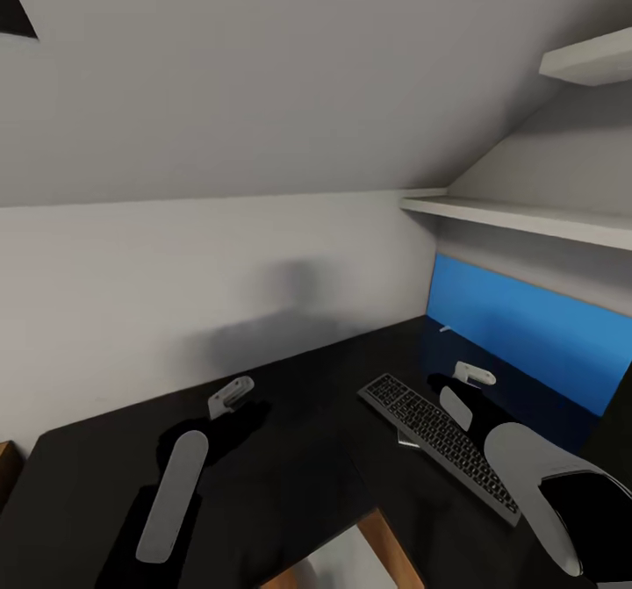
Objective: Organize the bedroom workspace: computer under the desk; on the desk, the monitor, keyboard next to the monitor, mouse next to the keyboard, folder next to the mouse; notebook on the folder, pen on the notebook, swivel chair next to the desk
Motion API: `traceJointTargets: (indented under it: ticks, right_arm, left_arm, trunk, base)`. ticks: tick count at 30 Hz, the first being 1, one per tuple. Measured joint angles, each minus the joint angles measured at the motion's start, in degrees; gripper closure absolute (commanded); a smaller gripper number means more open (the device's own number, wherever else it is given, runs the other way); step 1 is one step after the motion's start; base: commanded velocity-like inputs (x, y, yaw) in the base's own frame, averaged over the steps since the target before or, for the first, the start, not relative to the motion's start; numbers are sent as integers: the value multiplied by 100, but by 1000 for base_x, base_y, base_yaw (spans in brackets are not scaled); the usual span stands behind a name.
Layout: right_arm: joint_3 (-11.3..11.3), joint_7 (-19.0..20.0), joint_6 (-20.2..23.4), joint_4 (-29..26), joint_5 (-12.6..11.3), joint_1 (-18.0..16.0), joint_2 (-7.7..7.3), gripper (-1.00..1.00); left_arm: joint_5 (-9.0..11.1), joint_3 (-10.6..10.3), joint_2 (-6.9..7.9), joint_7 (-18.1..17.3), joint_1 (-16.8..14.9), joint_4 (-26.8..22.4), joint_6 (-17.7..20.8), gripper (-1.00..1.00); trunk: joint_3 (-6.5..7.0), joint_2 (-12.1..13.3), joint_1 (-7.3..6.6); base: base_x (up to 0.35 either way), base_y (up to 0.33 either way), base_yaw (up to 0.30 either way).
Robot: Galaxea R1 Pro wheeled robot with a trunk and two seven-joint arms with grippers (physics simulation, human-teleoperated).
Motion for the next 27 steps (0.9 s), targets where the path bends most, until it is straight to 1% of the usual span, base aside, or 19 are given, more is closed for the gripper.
traceJointTargets:
  ticks: [27]
  right_arm:
    - [0, 11, -6, 5, 0, -1, -10, -100]
  left_arm:
    - [-8, 42, 0, 12, 0, -1, 0, -100]
  trunk:
    - [-485, -1084, 593]
  base:
    - [0, 0, 0]
